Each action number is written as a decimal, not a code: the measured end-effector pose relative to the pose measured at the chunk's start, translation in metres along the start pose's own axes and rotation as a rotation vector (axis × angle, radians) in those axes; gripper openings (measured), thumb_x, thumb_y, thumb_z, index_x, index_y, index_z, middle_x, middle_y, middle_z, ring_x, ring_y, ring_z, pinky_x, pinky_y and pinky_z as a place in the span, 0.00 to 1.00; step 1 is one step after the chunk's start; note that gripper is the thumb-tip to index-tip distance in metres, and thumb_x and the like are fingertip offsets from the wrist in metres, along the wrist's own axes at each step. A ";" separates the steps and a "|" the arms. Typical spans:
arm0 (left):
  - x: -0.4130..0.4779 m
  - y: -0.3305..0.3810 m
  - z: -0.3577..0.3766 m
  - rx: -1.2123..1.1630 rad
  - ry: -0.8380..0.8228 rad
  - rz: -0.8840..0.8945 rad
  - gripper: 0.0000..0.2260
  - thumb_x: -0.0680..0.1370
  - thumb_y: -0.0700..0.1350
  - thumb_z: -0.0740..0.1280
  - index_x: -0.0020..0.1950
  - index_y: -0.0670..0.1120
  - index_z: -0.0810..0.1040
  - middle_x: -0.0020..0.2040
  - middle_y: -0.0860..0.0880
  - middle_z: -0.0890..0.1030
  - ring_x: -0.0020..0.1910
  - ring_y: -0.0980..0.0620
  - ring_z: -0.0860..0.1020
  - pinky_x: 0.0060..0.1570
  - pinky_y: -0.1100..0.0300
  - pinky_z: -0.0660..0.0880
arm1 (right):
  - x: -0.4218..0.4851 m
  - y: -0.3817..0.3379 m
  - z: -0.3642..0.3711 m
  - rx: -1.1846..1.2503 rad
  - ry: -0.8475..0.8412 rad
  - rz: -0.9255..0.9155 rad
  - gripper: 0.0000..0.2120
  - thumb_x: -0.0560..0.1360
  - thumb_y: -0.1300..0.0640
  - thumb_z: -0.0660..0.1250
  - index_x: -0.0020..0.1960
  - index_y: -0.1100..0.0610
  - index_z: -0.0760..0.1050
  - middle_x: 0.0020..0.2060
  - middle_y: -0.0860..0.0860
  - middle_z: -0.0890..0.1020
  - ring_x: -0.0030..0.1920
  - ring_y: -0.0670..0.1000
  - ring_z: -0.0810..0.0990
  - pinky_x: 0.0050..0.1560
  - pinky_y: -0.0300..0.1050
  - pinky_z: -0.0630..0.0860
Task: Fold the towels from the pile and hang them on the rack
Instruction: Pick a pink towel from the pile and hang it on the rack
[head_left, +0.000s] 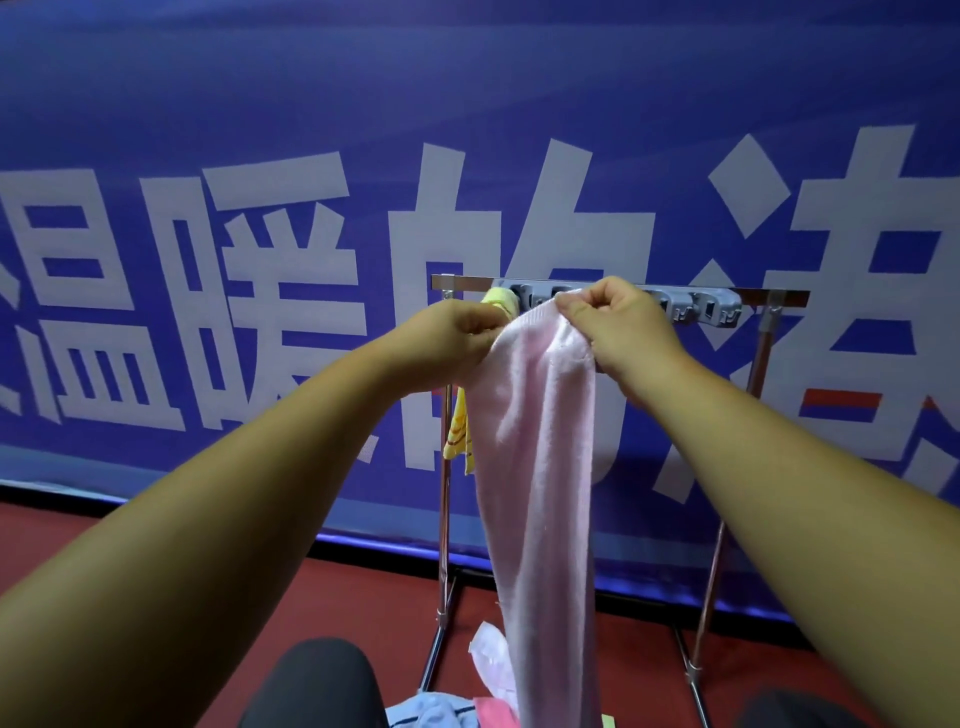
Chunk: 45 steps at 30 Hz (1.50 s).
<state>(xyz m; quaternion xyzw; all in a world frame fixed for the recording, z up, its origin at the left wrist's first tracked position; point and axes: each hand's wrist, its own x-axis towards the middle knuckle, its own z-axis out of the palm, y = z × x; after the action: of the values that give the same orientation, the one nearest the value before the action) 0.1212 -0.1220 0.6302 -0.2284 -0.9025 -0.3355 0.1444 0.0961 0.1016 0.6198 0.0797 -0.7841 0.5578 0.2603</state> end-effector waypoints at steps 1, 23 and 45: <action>0.000 0.001 -0.002 -0.012 -0.018 -0.047 0.18 0.86 0.60 0.62 0.57 0.51 0.86 0.48 0.51 0.87 0.47 0.49 0.86 0.50 0.52 0.86 | 0.000 -0.001 0.001 -0.010 0.014 -0.007 0.15 0.77 0.42 0.74 0.48 0.54 0.80 0.40 0.52 0.85 0.39 0.52 0.81 0.48 0.60 0.85; 0.015 -0.001 -0.029 -0.568 0.238 -0.155 0.12 0.78 0.39 0.77 0.61 0.44 0.83 0.57 0.42 0.85 0.55 0.44 0.86 0.55 0.49 0.85 | 0.002 -0.009 -0.035 0.052 -0.022 -0.010 0.12 0.81 0.46 0.74 0.51 0.55 0.80 0.39 0.48 0.85 0.38 0.46 0.82 0.40 0.47 0.86; 0.024 0.011 0.005 -0.688 0.392 -0.525 0.09 0.74 0.39 0.75 0.54 0.41 0.83 0.51 0.38 0.87 0.43 0.39 0.88 0.48 0.39 0.86 | 0.003 -0.011 -0.004 0.343 0.051 0.284 0.09 0.78 0.51 0.78 0.51 0.54 0.80 0.49 0.56 0.89 0.51 0.61 0.89 0.49 0.69 0.86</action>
<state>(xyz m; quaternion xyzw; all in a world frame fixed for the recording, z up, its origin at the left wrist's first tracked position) 0.1060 -0.1040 0.6419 0.0405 -0.7220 -0.6767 0.1384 0.0996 0.1020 0.6320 -0.0024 -0.6741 0.7160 0.1817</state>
